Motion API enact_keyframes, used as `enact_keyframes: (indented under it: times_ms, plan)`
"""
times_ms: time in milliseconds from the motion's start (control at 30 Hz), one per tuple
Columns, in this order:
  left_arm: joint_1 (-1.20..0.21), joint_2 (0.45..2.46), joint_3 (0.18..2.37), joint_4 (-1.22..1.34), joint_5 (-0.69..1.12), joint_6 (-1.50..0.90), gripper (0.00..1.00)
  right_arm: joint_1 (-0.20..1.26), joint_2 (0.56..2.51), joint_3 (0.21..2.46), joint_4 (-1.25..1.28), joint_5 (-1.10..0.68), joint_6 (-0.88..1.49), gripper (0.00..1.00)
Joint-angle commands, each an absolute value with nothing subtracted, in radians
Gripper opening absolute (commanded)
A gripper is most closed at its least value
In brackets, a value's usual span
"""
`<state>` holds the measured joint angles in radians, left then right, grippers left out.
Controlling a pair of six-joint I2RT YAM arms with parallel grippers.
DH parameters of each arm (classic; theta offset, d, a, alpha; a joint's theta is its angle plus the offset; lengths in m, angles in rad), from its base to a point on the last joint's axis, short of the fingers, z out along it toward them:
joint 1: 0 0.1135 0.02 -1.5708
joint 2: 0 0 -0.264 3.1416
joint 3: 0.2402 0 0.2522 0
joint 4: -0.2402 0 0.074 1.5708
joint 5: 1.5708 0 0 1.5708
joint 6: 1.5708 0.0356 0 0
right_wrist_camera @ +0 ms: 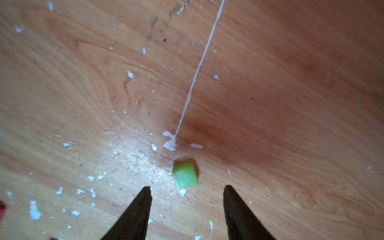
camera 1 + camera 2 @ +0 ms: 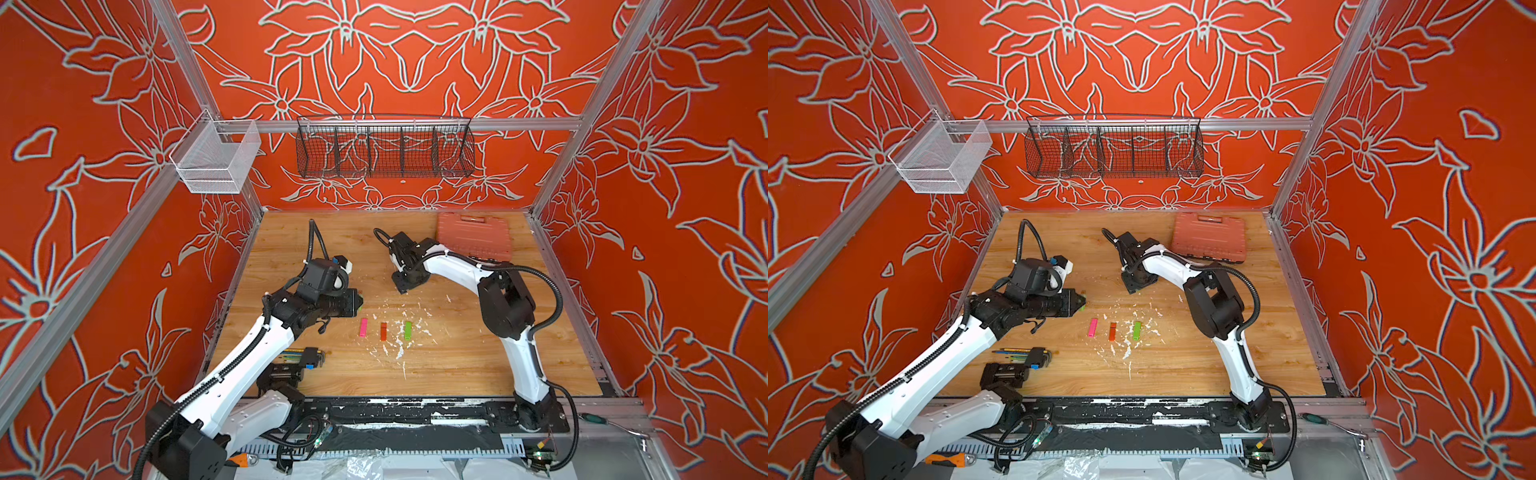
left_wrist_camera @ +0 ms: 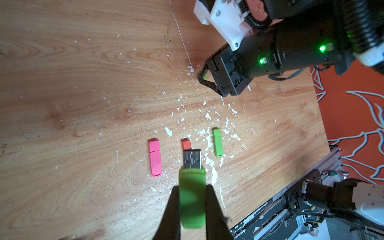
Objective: Close the usb drive cover
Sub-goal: Pick up the cover from the center of the board.
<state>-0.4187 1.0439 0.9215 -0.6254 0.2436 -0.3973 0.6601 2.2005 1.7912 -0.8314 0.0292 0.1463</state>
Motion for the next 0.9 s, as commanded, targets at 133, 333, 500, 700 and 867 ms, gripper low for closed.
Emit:
enact_keyframes:
  times_ms: [133,333,500,700,867]
  plan:
    - [-0.413,1.080,0.930,-0.588,0.282,-0.380,0.11,0.657,2.275,1.899,-0.965,0.060,-0.052,0.56]
    - [-0.412,1.109,0.939,-0.584,0.295,-0.374,0.11,0.649,2.308,1.937,-0.957,-0.001,-0.066,0.53]
    - [-0.411,1.121,0.947,-0.580,0.299,-0.376,0.11,0.649,2.329,1.953,-0.969,-0.001,-0.076,0.52]
    - [-0.411,1.135,0.954,-0.578,0.298,-0.371,0.11,0.650,2.341,1.949,-0.952,-0.020,-0.079,0.49]
    - [-0.411,1.141,0.956,-0.581,0.301,-0.367,0.11,0.649,2.355,1.959,-0.948,-0.022,-0.082,0.44]
